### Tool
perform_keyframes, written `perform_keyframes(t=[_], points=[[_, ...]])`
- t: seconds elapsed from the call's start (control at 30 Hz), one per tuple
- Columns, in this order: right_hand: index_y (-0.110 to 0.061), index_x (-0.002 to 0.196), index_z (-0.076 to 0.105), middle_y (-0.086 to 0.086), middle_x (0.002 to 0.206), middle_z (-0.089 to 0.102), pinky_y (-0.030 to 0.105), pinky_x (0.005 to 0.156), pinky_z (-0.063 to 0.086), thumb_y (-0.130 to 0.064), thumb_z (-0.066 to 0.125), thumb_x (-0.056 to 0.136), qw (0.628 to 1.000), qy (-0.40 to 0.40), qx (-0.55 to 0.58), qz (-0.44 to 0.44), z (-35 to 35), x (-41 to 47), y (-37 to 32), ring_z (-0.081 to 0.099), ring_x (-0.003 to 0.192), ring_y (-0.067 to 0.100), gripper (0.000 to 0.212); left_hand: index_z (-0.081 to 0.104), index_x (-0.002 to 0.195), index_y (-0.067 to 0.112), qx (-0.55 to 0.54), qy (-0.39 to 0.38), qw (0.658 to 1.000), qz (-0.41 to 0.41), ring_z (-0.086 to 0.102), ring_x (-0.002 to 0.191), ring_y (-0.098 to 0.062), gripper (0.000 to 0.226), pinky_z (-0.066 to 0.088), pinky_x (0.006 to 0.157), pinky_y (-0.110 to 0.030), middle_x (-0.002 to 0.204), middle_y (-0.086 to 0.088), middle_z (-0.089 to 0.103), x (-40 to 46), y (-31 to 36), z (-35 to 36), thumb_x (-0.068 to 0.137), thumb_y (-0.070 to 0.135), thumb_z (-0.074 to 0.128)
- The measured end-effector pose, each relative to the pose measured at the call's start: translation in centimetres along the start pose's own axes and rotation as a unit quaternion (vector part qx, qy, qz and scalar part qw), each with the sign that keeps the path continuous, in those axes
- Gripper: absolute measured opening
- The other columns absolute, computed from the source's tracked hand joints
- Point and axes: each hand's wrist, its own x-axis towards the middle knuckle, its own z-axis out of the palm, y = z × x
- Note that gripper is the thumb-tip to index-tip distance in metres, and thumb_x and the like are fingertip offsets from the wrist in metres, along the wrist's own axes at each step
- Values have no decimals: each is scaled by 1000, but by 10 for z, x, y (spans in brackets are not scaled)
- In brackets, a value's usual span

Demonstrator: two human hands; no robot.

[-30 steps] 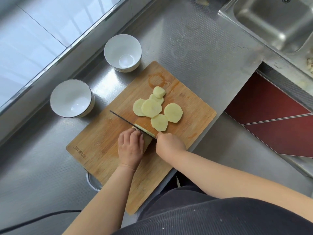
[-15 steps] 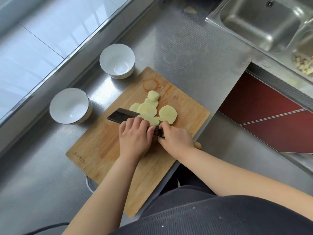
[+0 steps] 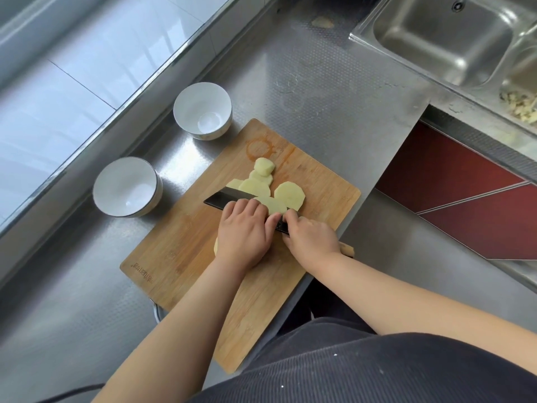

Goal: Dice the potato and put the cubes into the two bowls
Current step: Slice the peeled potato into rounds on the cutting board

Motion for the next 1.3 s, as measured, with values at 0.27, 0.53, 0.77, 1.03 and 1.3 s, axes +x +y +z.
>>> perform_keyframes(t=[0.27, 0.53, 0.77, 1.03, 1.3], points=[[-7, 135, 32, 9, 115, 62, 37, 70, 48, -33, 40, 102, 1000, -21, 7, -14, -2, -5, -14, 65, 97, 28, 43, 71, 91, 21, 37, -93, 995, -24, 53, 94, -17, 79, 31, 89, -32, 90, 7, 63, 10, 3, 2, 96, 57, 0], [-14, 128, 37, 7, 102, 68, 35, 61, 44, -33, 43, 100, 996, -40, 85, -5, -10, -17, -25, 66, 85, 33, 34, 62, 112, 13, -49, 99, 990, -88, 52, 106, -23, 54, 35, 89, -35, 114, -6, 61, 13, -9, -29, 99, 47, 22], [-17, 124, 51, 7, 101, 68, 37, 68, 51, -35, 37, 102, 980, -45, 190, 33, -25, -11, -32, 63, 89, 31, 31, 48, 99, 12, -105, 285, 951, -57, 46, 88, -29, 10, 36, 79, -36, 102, -11, 54, -49, -39, 21, 98, 21, 45], [-18, 130, 50, 5, 104, 69, 35, 67, 49, -24, 42, 100, 988, -66, 136, -26, -27, -25, -44, 64, 90, 29, 31, 61, 95, 0, -143, 161, 974, -70, 45, 85, -28, 23, 49, 69, -41, 93, -19, 61, -68, -38, 47, 89, 19, 51], [-19, 132, 48, 5, 104, 69, 30, 63, 36, -24, 41, 101, 989, -53, 132, -27, -31, -35, -45, 64, 90, 28, 32, 62, 102, -2, -142, 161, 974, -73, 47, 90, -27, 24, 48, 76, -39, 100, -20, 64, -67, -40, 49, 83, 13, 62]])
